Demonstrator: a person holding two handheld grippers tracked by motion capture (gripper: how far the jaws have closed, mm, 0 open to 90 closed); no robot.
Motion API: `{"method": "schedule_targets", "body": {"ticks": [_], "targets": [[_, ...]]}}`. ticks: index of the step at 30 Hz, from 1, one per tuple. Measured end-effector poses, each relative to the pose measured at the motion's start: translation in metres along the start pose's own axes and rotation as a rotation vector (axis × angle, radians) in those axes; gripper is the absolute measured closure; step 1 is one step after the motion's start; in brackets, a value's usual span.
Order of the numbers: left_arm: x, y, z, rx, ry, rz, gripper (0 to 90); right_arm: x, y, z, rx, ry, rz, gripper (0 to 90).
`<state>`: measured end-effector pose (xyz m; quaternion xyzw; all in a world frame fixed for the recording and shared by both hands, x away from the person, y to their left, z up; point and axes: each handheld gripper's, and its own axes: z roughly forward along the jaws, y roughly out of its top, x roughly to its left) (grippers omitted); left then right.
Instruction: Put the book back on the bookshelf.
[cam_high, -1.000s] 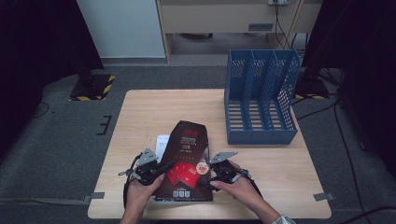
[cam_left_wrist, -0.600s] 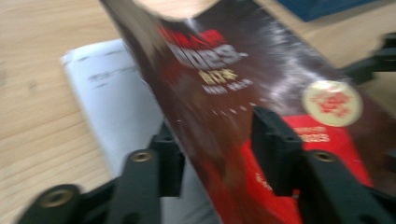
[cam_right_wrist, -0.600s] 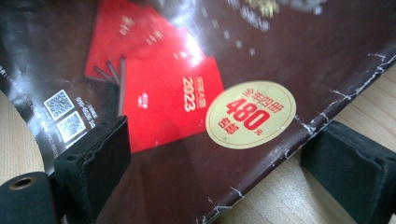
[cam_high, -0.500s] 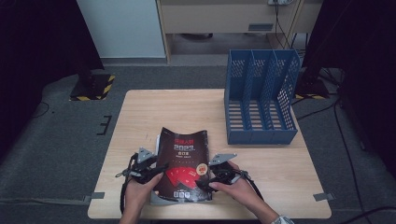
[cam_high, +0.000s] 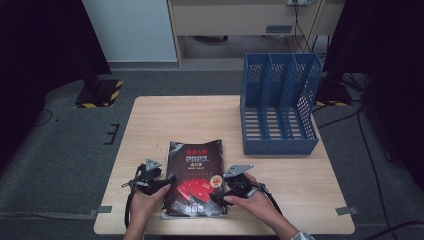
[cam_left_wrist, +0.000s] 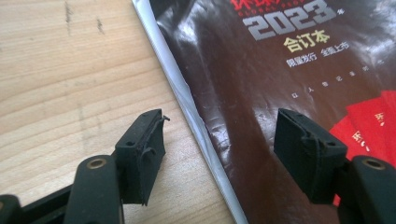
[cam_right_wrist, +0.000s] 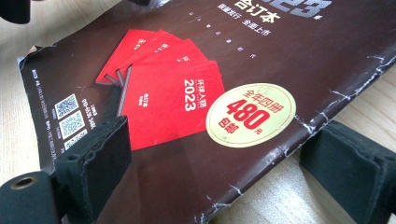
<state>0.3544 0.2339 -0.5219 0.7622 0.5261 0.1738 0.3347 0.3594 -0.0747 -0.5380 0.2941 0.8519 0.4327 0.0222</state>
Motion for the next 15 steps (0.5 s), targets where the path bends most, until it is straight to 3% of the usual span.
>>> {"method": "schedule_targets", "body": {"ticks": [4,5,8,15], "targets": [[-0.0020,0.0002,0.0038,0.014,-0.026,0.016,34.6,0.0001,0.0000,-0.0002,0.007,-0.004,-0.017,9.0],[-0.0044,0.0002,0.0046,0.009,-0.051,0.018,36.2,0.0002,-0.0001,-0.0002,0.008,-0.004,-0.018,8.9],[-0.0061,0.0000,0.0048,0.009,-0.050,0.039,38.4,0.0006,-0.0001,-0.0003,0.010,-0.005,-0.017,8.9],[-0.0050,0.0003,0.0047,0.002,-0.088,0.027,44.3,-0.0006,-0.0001,-0.0006,0.003,0.002,-0.004,8.9]]}}
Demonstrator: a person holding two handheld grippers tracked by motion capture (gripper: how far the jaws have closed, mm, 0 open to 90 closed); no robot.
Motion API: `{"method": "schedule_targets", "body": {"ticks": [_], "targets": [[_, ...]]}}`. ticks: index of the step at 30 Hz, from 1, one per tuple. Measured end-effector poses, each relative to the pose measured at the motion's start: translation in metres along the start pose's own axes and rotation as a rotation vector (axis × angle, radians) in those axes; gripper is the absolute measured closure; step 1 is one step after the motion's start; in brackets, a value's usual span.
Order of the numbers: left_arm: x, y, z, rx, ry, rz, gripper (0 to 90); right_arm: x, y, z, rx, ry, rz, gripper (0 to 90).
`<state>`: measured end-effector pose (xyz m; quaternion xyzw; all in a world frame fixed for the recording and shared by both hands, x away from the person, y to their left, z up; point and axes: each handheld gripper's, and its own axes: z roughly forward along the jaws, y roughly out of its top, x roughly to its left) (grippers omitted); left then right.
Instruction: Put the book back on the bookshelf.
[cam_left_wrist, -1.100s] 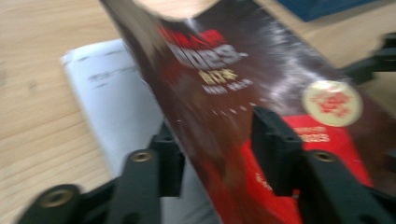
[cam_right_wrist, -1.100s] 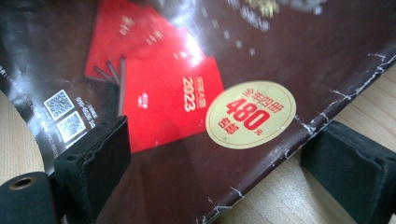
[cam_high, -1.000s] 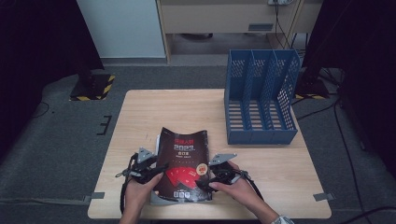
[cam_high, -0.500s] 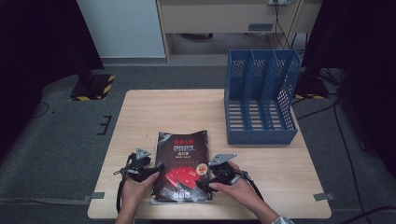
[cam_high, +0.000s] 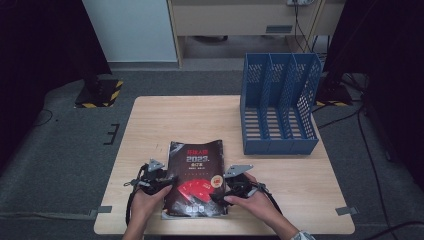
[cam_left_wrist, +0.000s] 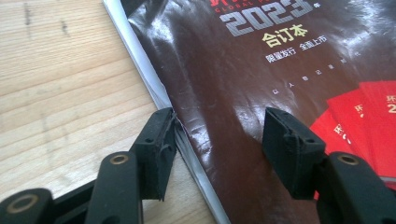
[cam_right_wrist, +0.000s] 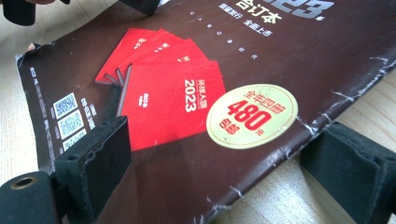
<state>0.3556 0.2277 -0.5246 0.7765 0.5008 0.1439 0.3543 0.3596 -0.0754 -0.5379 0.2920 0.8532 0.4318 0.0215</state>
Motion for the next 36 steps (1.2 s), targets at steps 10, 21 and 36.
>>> {"method": "schedule_targets", "body": {"ticks": [10,21,36], "targets": [[-0.011,0.002,0.003,0.013,-0.039,0.062,44.3,-0.001,0.000,-0.001,-0.005,0.005,0.013,8.9],[-0.017,0.005,0.004,-0.004,-0.088,0.086,45.2,-0.002,0.000,-0.001,-0.003,0.012,0.016,8.9],[-0.024,0.006,0.005,0.041,0.054,0.124,35.3,-0.001,0.000,-0.001,-0.001,0.005,0.011,9.6]]}}
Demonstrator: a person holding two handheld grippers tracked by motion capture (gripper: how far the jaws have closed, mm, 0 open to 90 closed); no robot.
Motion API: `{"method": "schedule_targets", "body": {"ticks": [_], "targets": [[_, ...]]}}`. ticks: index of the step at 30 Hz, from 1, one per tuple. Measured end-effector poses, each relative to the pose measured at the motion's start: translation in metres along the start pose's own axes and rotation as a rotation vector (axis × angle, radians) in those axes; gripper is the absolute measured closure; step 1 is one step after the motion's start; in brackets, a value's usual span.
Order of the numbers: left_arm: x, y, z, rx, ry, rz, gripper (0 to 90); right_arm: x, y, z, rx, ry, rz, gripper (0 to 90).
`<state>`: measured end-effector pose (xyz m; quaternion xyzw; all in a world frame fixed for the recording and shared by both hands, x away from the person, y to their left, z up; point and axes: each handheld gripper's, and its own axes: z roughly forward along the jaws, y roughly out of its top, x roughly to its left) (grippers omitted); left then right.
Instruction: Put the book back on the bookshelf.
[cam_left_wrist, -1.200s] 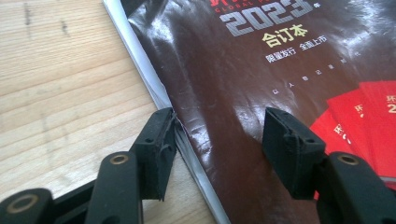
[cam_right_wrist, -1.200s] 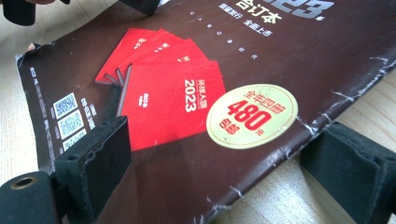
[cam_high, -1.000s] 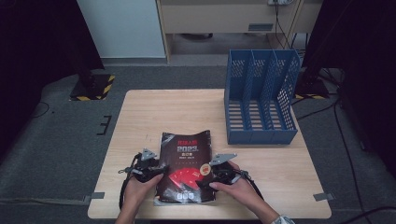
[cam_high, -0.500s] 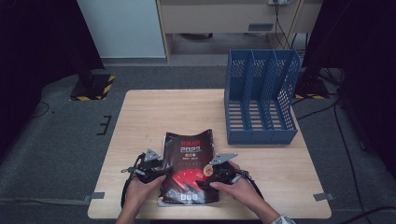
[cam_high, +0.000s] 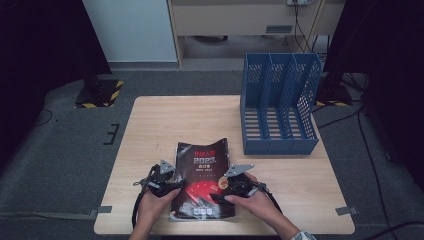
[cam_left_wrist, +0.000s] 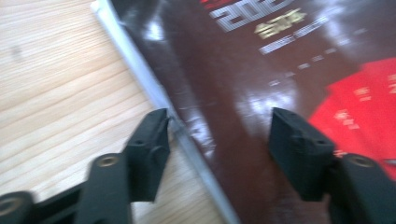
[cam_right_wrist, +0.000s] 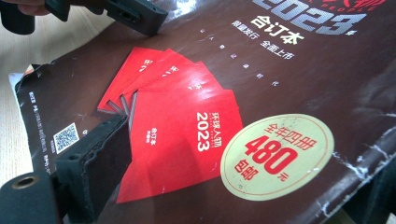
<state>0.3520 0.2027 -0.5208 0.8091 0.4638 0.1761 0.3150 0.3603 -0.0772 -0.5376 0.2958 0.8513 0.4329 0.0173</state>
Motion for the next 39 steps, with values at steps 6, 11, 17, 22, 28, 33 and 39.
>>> {"method": "schedule_targets", "body": {"ticks": [6,11,17,22,28,33,39], "targets": [[0.005,-0.003,0.000,-0.010,-0.045,-0.055,40.9,-0.001,0.000,-0.001,0.002,0.004,0.002,11.2],[0.001,-0.003,0.001,-0.016,-0.064,-0.036,44.0,-0.004,0.001,0.000,-0.009,-0.003,0.014,13.9],[-0.001,-0.002,0.005,-0.035,-0.098,-0.009,44.7,-0.010,0.004,0.000,-0.019,-0.005,0.032,18.1],[-0.009,0.001,0.007,-0.032,-0.119,0.017,44.0,-0.012,0.006,0.001,-0.013,-0.008,0.039,23.5],[-0.010,0.002,0.008,-0.030,-0.130,0.024,43.4,-0.010,0.010,0.002,0.008,-0.054,0.009,38.3],[-0.011,0.003,0.008,-0.019,-0.141,0.026,39.9,-0.011,0.010,0.001,0.000,-0.107,0.013,60.7],[-0.012,0.004,0.009,-0.024,-0.177,-0.004,31.9,-0.012,0.013,-0.009,-0.053,-0.122,0.030,78.5]]}}
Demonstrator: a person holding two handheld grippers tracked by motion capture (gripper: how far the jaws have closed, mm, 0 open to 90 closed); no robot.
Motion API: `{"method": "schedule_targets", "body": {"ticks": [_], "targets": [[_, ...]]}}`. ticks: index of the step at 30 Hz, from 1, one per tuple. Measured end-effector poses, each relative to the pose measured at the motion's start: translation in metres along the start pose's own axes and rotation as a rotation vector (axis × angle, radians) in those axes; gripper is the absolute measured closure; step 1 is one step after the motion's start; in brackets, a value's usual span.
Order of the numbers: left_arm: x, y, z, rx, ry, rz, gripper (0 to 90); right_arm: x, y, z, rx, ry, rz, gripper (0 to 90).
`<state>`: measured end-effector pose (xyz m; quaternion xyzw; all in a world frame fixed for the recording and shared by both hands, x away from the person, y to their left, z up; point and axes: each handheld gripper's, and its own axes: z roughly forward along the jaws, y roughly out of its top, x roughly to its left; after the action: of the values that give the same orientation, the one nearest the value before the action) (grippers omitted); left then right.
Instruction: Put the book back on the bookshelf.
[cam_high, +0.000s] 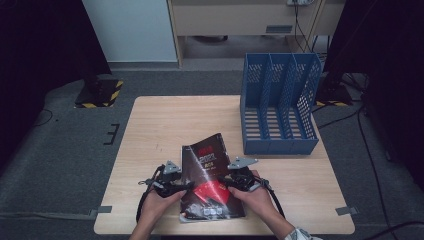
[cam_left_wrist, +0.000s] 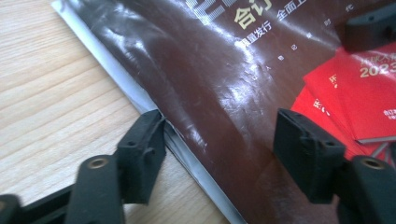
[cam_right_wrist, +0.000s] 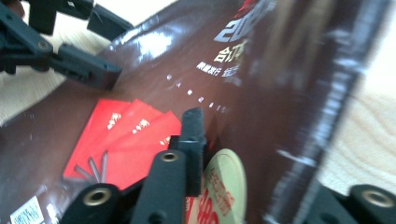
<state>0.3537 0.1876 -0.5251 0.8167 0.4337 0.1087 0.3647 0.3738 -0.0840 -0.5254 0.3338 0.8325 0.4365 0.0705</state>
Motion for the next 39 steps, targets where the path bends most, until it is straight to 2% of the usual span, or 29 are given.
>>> {"method": "schedule_targets", "body": {"ticks": [6,9,13,20,26,30,35,39], "targets": [[0.000,0.000,0.001,-0.001,-0.014,-0.010,22.5,0.002,0.006,-0.009,-0.018,-0.009,-0.034,82.0],[0.003,0.000,0.000,-0.006,-0.036,-0.033,20.2,0.004,0.008,-0.012,-0.028,-0.023,-0.065,82.6],[0.003,0.001,0.000,-0.001,-0.068,-0.032,20.3,0.006,0.012,-0.019,-0.062,-0.036,-0.095,83.5],[0.001,0.001,0.002,0.001,-0.092,-0.021,19.5,0.010,0.022,-0.031,-0.116,-0.043,-0.147,84.6],[0.002,0.001,0.003,-0.004,-0.128,-0.035,19.6,0.010,0.028,-0.039,-0.150,-0.045,-0.153,86.3],[0.000,0.002,0.004,0.000,-0.161,-0.020,20.1,0.010,0.032,-0.042,-0.167,-0.043,-0.170,86.8],[0.000,0.003,0.006,-0.004,-0.178,-0.031,20.3,0.012,0.035,-0.047,-0.192,-0.039,-0.177,87.0],[-0.002,0.003,0.009,-0.021,-0.232,-0.034,19.4,0.012,0.037,-0.051,-0.218,-0.031,-0.175,87.0]]}}
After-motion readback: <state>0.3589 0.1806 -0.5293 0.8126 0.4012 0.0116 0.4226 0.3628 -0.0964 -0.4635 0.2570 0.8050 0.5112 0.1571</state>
